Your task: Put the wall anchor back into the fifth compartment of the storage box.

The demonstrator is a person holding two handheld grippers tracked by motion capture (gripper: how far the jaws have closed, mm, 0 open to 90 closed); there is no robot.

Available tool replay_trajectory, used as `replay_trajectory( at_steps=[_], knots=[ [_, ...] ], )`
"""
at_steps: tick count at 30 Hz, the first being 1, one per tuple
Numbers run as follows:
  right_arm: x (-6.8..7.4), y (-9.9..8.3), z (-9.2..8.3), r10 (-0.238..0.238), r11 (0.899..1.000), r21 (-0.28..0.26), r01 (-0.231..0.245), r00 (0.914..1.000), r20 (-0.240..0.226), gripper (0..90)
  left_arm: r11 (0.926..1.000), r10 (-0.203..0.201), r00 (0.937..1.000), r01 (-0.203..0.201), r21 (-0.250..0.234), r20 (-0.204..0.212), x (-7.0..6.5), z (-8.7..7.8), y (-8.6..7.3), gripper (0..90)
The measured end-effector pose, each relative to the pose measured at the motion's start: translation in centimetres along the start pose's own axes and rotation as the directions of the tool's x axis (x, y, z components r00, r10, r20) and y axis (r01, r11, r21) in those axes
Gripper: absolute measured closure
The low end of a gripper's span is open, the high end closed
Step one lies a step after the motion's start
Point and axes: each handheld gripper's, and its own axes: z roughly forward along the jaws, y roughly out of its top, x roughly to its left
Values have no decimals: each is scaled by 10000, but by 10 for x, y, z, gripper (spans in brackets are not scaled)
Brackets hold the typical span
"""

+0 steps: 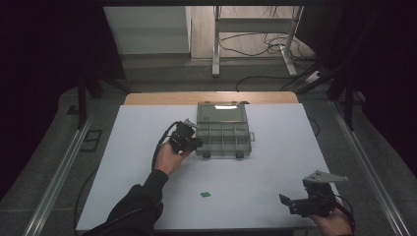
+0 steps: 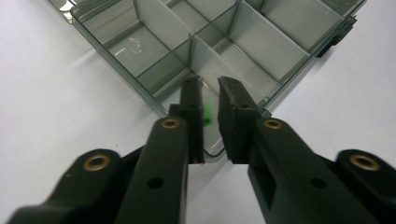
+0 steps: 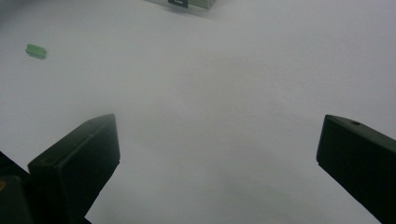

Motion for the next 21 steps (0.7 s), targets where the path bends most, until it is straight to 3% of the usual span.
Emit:
replay_trajectory(
  at_steps=[10,21],
  knots=[
    [0,0,0,3,10000,-17,-3,10000,10,0,10000,28,9999,-29,-61,-127,-4,-10,-5,656],
    [0,0,0,-9,10000,18,9,10000,31,0,9994,-68,10000,67,-337,-37,-7,-31,-22,339]
  ],
)
